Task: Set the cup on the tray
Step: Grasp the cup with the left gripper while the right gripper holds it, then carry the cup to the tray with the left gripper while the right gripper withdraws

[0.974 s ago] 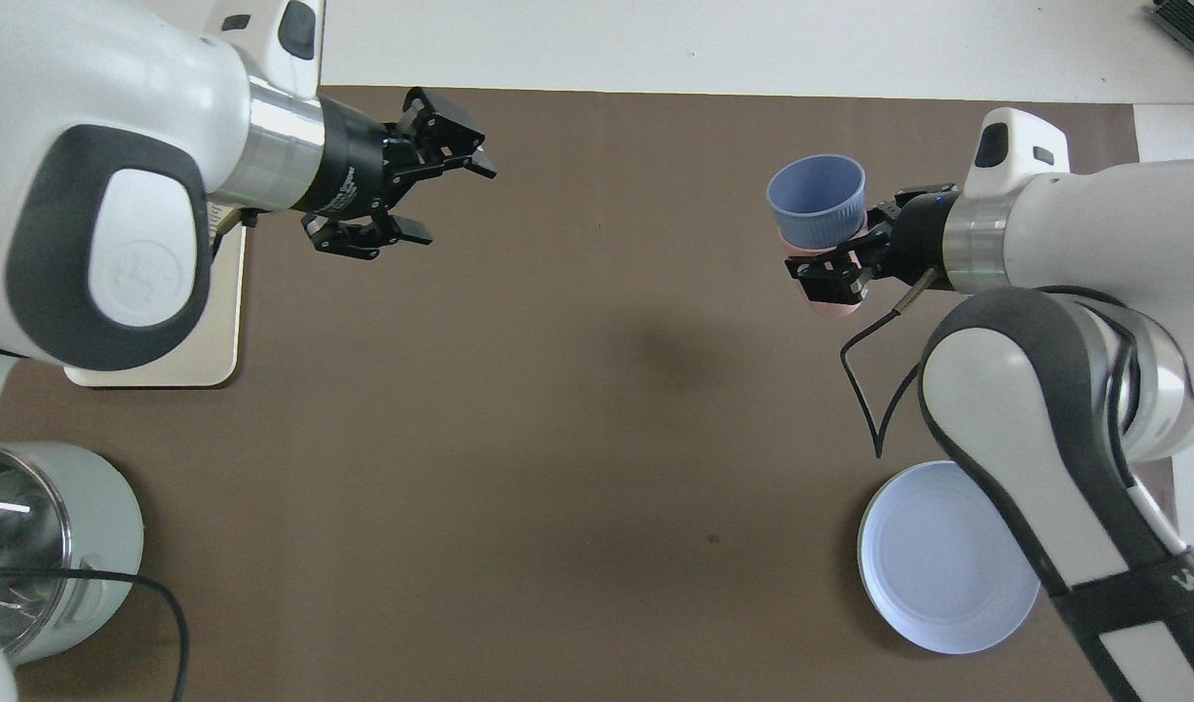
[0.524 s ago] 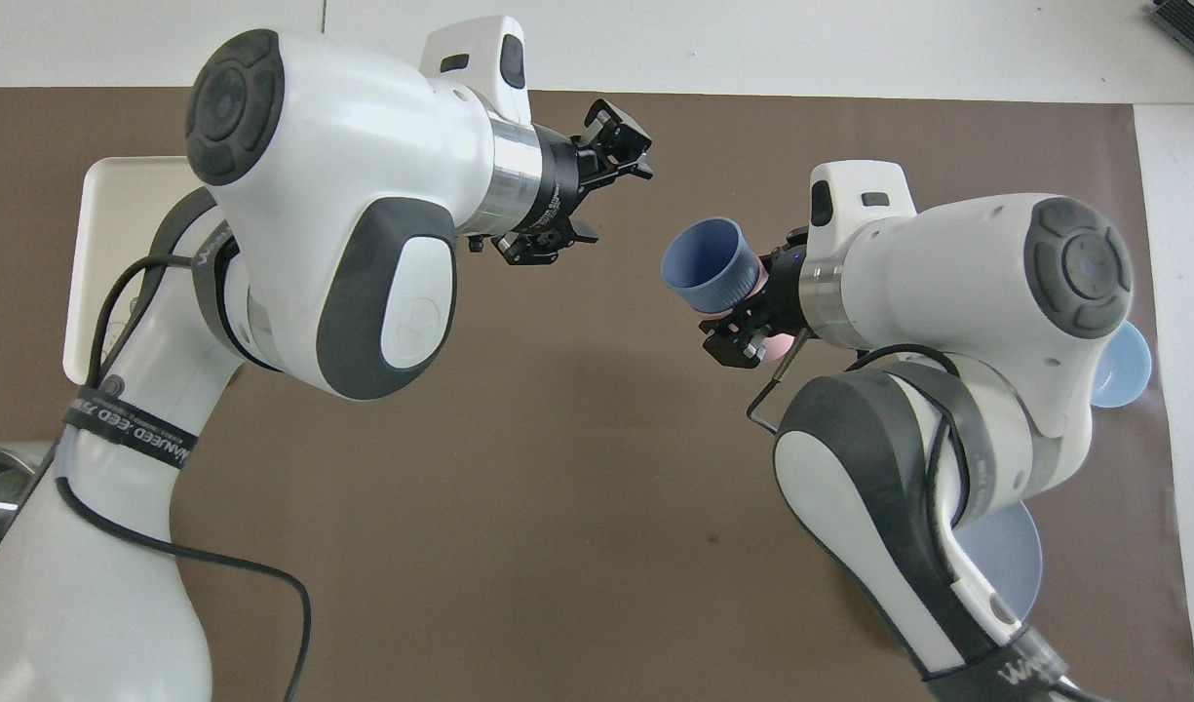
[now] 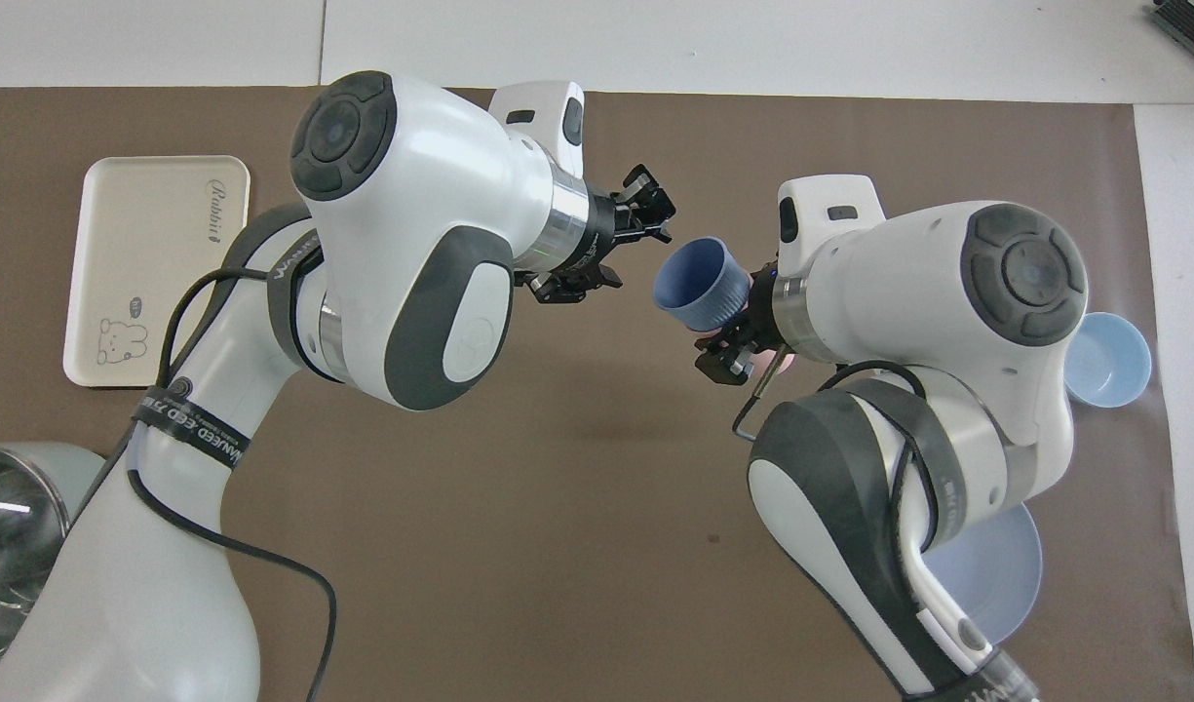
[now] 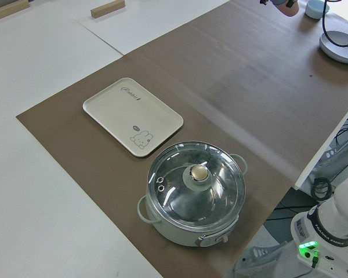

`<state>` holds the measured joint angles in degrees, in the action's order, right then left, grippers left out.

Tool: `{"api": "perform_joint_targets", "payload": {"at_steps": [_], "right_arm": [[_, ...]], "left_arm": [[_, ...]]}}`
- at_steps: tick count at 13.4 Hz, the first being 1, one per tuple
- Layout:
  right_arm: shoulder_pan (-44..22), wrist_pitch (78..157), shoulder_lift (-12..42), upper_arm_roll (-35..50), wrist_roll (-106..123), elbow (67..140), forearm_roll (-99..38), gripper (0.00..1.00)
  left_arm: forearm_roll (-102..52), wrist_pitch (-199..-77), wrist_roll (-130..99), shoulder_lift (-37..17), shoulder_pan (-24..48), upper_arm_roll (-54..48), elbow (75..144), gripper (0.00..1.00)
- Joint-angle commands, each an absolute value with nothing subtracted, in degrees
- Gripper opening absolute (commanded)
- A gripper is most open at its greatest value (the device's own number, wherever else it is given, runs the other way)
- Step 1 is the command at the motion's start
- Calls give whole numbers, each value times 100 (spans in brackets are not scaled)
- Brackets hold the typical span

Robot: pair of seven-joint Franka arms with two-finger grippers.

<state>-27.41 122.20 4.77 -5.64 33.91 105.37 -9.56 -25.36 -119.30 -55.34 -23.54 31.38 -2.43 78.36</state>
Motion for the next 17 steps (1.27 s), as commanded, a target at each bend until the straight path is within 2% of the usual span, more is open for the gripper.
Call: {"api": "perform_joint_targets", "payload": {"at_steps": [1,2,3,6,7,12,17], "right_arm": [[-2751,12085,448,-563,3252,10468,-782,0],[-2751,12085,448,-563,3252,10459,-756,0],[-2742,12094,448,-563,3252,10468,-756,0],[-2742,12094,448,-563,3252,10468,-756,0],[-2742,12094,448,-563,3252,10468,-756,0],[-2742,12094,448,-563,3252,10468,-756,0],[-2742,12094,448,-563,3252,10468,-756,0]], "left_arm": [[-2470,-11708,-5458,-2285,3339,-202,7910,66],[-2478,-11655,-5458,-2268,3375,-202,7928,65],[-2496,-11646,-5449,-2259,3436,-220,7936,55],[-2645,-11654,-5449,-2250,3463,-237,7937,5],[-2733,-11663,-5449,-2259,3428,-237,7928,0],[-2716,-11296,-5467,-2302,3261,-185,7657,0],[-1945,-11074,-5388,-2250,2542,-18,7208,0]]}}
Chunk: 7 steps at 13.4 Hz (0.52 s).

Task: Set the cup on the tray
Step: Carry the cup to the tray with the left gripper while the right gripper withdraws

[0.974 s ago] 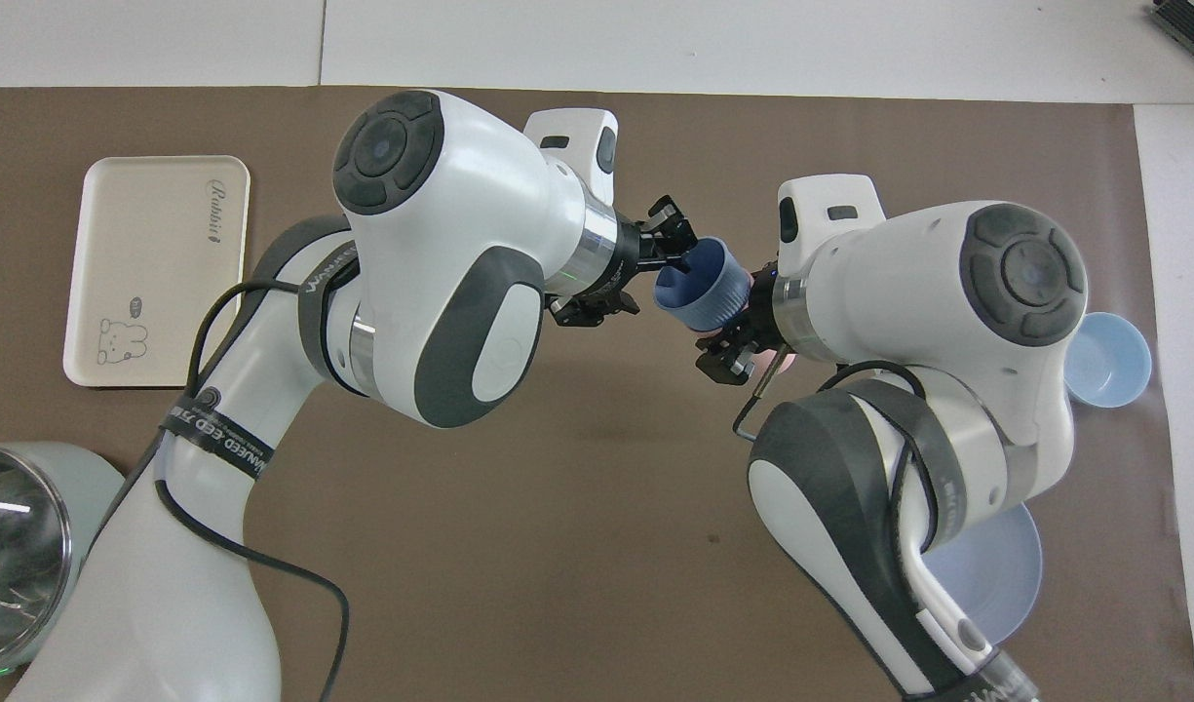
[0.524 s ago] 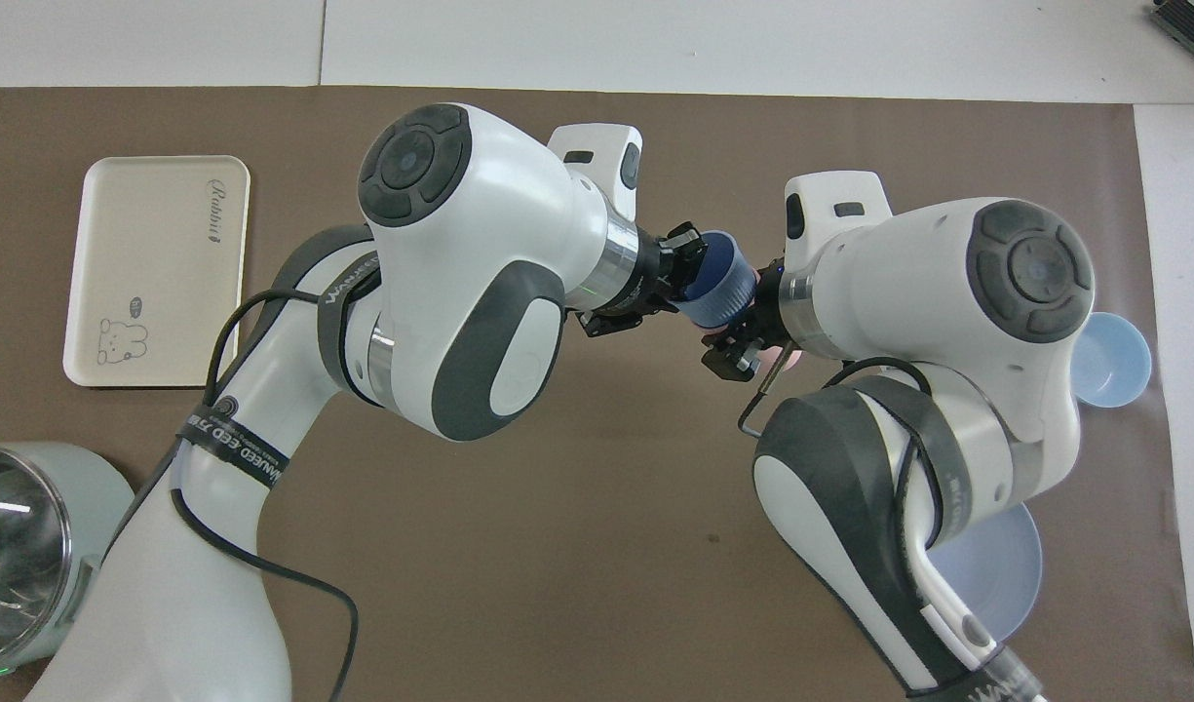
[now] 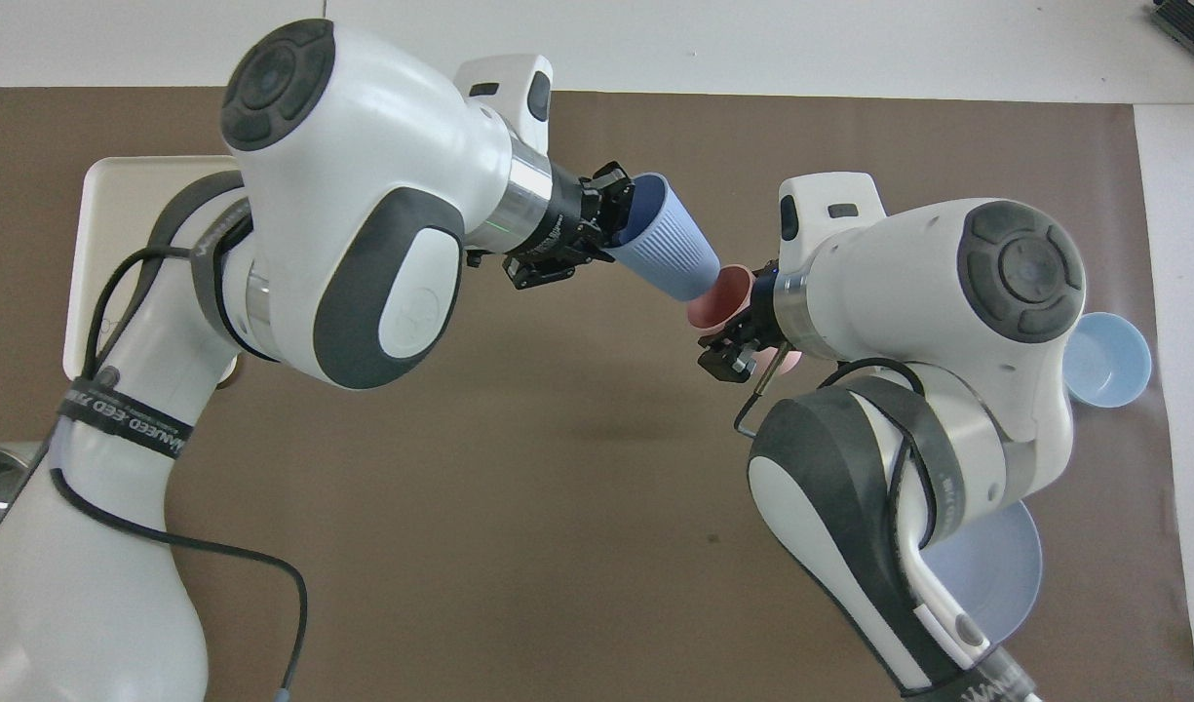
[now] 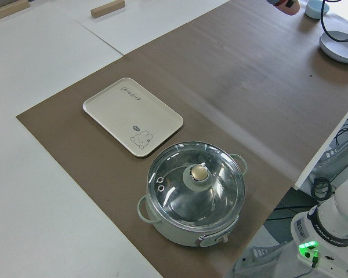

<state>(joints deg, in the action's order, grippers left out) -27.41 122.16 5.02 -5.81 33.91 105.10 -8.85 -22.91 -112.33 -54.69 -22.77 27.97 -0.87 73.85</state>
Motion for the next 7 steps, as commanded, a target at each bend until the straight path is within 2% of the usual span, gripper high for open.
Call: {"api": "perform_joint_targets", "payload": {"at_steps": [1,5,7], "right_arm": [[-2733,12102,448,-580,3252,10468,-756,0],[-2323,12400,474,-633,3898,10441,-896,0],[-1883,12751,518,-641,4908,10459,-1813,0]], "left_arm": [[-1681,-11057,-5318,-2224,2314,-9,7207,0],[-695,-11179,-3723,-2092,1111,-26,7251,0],[-677,-11223,-2433,-2092,399,-18,7251,0]]}}
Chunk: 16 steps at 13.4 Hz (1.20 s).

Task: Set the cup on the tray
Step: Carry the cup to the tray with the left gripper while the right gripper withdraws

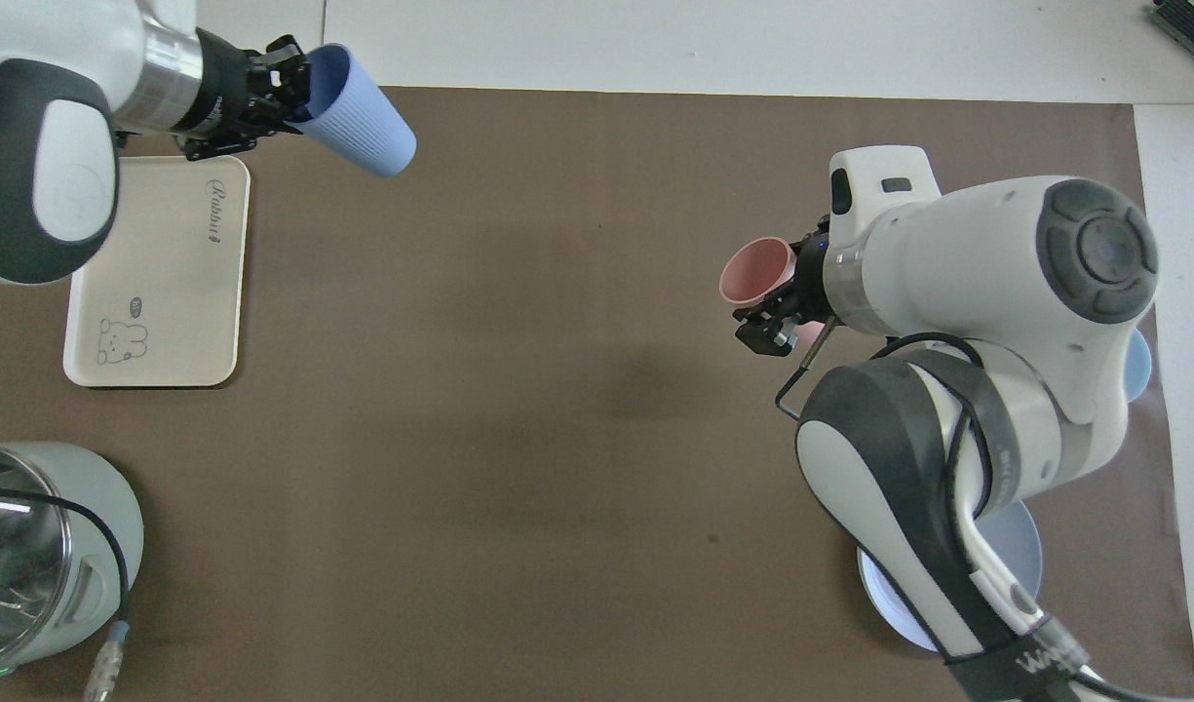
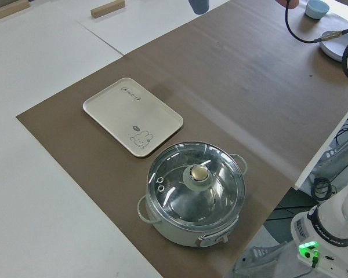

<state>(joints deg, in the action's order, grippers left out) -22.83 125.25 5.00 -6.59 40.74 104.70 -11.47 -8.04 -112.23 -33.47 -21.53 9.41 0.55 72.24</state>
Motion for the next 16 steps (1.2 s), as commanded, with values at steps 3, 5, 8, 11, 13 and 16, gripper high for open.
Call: {"api": "perform_joint_targets", "payload": {"at_steps": [3,5,8,11,13,16], "right_arm": [[-1075,12964,536,-642,6420,10538,-2950,0],[-687,12999,615,-642,7160,10590,-3827,0],[-300,13322,957,-642,8293,10608,-5259,0],[-281,13815,1317,-633,8796,10608,-6684,0],[-246,13860,1406,-642,9427,10739,-7546,0],[17,13764,1512,-642,10763,11073,-8645,0]], "left_arm": [[-694,-11494,-760,-2074,-569,-9,7390,0],[-694,-12187,-169,-1873,-947,9,7986,0],[-703,-13364,228,-1591,-1230,9,9093,0],[-712,-14193,386,-1608,-1345,9,9816,0],[-721,-14570,615,-1696,-1354,-9,10080,0],[-712,-14976,650,-1942,-1336,-9,10362,0]]}}
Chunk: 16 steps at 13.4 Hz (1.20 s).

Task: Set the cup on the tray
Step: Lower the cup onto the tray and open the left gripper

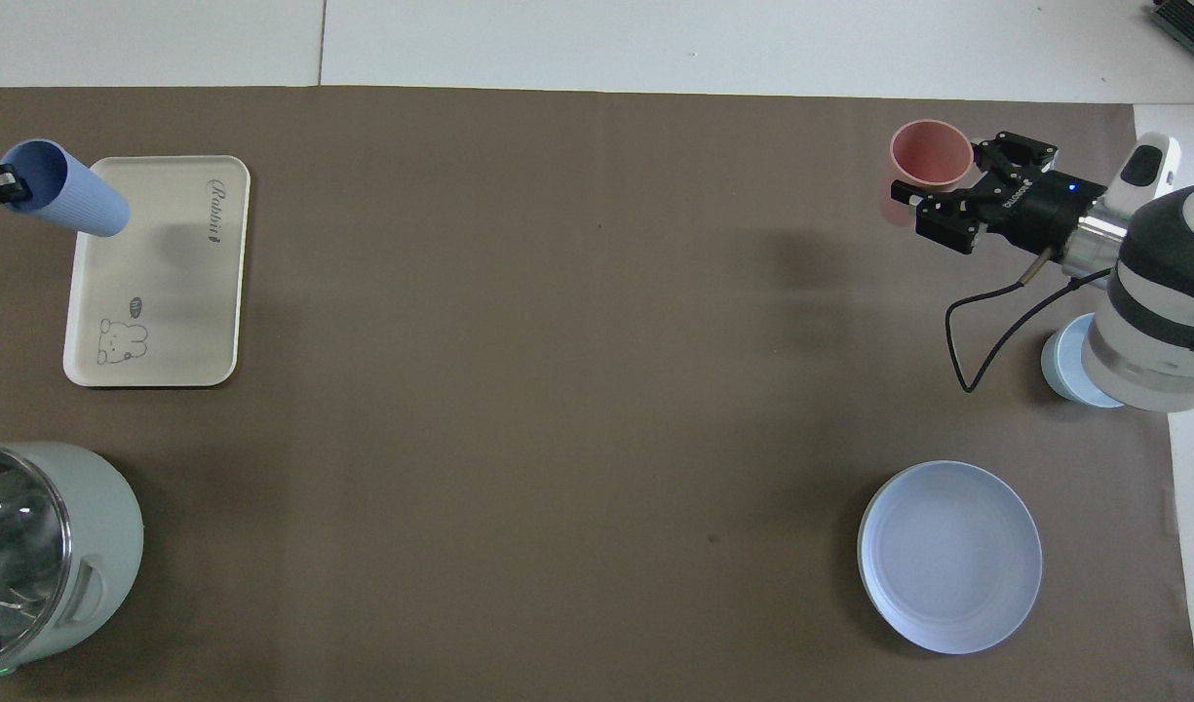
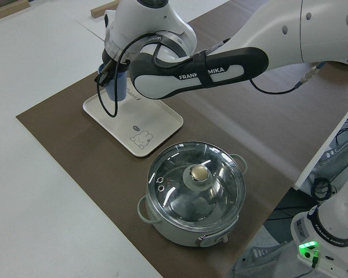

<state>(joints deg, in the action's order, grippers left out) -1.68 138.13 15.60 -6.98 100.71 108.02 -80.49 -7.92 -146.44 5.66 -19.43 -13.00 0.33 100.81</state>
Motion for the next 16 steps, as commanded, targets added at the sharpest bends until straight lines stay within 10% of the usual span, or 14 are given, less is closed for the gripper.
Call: {"api": "perform_joint_targets", "payload": {"at_steps": [1,4,5,16], "right_arm": [[61,13703,1547,-642,11236,11161,-8988,0],[350,13168,1722,-642,12380,11442,-9622,0],[456,12940,1818,-642,12706,11548,-9885,0],[624,12296,2109,-633,14229,12006,-10837,0]], "left_arm": [[-712,-15029,659,-2012,-1319,-9,10380,0],[-712,-15003,659,-2100,-1248,9,10301,86],[-703,-14925,642,-2109,-1231,-9,10188,100],[69,-9559,-263,-1996,131,-61,7552,100]]}}
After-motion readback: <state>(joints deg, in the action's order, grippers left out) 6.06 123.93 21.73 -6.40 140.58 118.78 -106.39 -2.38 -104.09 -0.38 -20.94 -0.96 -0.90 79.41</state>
